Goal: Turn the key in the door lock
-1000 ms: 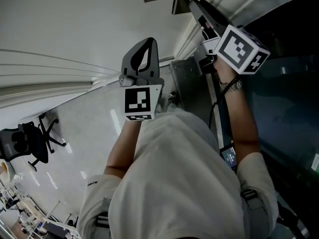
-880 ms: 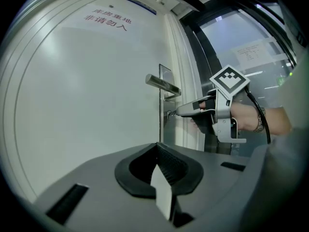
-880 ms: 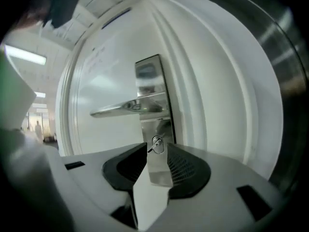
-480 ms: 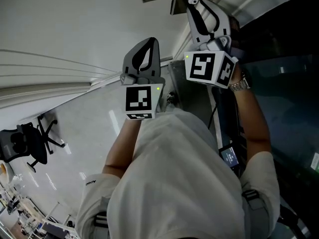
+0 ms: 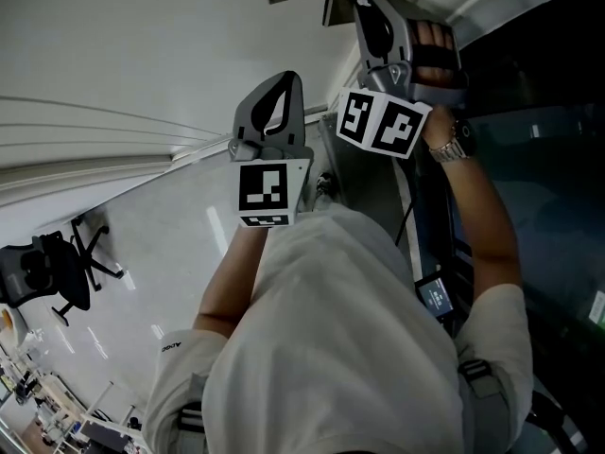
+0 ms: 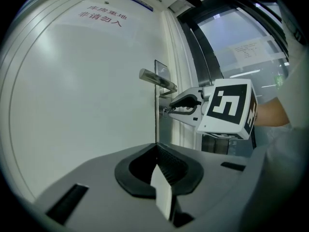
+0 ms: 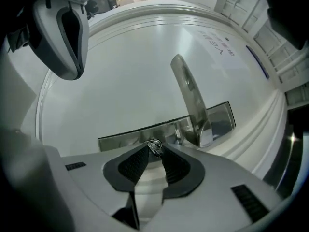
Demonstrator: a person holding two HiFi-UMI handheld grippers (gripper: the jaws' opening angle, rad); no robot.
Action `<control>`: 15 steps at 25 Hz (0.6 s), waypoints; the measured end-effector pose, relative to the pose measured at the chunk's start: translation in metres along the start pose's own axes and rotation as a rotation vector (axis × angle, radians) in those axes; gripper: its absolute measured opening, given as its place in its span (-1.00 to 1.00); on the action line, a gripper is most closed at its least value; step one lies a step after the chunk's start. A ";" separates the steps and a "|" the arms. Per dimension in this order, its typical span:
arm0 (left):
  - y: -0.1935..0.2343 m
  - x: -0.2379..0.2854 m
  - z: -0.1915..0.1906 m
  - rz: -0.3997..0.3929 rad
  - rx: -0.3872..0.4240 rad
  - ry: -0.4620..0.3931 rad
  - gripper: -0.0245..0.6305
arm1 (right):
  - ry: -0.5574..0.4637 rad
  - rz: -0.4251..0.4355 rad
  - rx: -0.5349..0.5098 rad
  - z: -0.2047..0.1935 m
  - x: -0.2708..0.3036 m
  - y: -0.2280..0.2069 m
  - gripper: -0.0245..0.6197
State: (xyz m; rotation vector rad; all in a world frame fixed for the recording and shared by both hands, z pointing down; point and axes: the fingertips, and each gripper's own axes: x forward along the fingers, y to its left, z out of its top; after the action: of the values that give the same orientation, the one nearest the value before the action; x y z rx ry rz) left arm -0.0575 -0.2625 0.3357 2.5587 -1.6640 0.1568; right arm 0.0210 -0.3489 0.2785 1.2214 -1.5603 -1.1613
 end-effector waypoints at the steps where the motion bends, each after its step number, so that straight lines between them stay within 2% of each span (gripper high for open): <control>1: 0.001 0.000 -0.001 0.002 -0.001 0.002 -0.90 | 0.006 0.000 0.021 0.000 0.000 0.000 -0.64; 15: 0.007 0.000 -0.001 0.009 -0.019 -0.001 -0.90 | -0.019 0.069 0.466 0.000 0.001 -0.007 -0.66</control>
State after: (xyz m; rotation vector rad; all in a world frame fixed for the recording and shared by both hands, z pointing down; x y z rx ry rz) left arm -0.0636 -0.2649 0.3372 2.5384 -1.6698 0.1398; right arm 0.0224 -0.3503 0.2713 1.4371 -1.9396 -0.7869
